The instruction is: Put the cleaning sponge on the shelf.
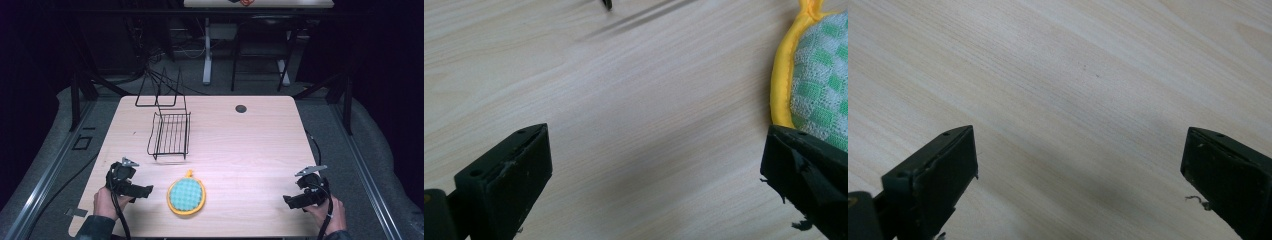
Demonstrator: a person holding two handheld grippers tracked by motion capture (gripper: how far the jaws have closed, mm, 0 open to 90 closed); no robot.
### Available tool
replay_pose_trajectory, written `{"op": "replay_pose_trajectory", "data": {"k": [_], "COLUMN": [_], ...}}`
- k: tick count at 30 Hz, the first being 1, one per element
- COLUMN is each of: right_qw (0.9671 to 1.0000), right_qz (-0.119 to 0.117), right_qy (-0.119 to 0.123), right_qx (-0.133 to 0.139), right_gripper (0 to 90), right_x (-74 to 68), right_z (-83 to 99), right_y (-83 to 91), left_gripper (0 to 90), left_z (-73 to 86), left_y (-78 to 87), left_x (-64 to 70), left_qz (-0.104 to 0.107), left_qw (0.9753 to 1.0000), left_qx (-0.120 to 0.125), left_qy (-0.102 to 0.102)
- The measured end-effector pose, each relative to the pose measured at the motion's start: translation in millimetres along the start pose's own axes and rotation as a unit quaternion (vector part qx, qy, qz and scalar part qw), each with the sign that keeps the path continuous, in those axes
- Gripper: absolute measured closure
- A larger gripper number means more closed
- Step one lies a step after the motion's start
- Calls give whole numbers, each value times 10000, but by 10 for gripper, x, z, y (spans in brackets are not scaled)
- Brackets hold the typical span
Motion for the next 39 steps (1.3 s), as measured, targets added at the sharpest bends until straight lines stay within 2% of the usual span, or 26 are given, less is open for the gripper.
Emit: {"op": "replay_pose_trajectory", "data": {"k": [8, 14, 23, 32, 39], "right_qw": [10000, 10000, 9999, 9999, 9999], "right_qz": [-26, -65, -58, -87, -96], "right_qy": [1, 51, 89, 125, 133], "right_qx": [56, -13, -5, -23, -28], "right_gripper": [26, 29, 30, 31, 32], "right_x": [-16, -29, -36, -47, -49], "right_z": [-10, -2, -5, -14, -15], "right_y": [19, -8, -28, -27, -38], "left_gripper": [6, 2, 0, 0, 5], "left_z": [-50, -114, -147, -197, -282], "left_y": [28, 28, -7, -33, -101], "left_x": [66, 218, 338, 436, 561], "left_qz": [194, 424, 524, 635, 794], "left_qw": [9997, 9988, 9982, 9973, 9960], "left_qx": [146, 218, 212, 246, 234], "left_qy": [46, -70, -219, -274, -342]}}
Point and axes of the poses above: each handheld gripper's, and its own axes: y roughly backward along the jaws, z roughly out of its underside, x roughly to its right, the point moved 5 cm from there along -y, roughly forward along the jaws, and after that the axes turned 9 degrees about x, right-handed, at the moved point
